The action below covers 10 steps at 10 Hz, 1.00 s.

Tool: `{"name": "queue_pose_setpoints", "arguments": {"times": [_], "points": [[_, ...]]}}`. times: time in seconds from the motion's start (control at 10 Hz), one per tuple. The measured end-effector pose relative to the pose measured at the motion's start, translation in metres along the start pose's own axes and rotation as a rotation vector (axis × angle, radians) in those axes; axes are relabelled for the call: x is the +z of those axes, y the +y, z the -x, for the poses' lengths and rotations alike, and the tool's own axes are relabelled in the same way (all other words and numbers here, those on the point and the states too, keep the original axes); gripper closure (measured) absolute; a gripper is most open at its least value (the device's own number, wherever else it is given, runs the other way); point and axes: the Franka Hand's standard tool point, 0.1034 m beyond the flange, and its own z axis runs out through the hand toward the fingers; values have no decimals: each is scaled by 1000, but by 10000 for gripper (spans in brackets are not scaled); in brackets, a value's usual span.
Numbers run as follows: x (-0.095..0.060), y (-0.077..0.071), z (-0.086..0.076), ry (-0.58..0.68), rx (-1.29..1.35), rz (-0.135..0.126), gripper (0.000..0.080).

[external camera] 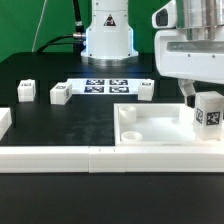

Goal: Assemble one leg

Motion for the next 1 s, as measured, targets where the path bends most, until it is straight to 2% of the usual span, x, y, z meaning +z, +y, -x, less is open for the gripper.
{"name": "queue_pose_setpoints", "arguments": {"times": [0.1, 0.2, 0.4, 0.8, 0.9, 1.0], "points": [[0, -1, 1, -10, -126, 14, 152], [-1, -6, 1, -16, -311, 39, 151], [-1, -8, 2, -9, -495, 54, 151], [-2, -4, -6, 2, -988, 56, 151], [-1, -4, -5, 17, -996, 50, 151], [-1, -3, -5, 15, -994, 51, 261]]}}
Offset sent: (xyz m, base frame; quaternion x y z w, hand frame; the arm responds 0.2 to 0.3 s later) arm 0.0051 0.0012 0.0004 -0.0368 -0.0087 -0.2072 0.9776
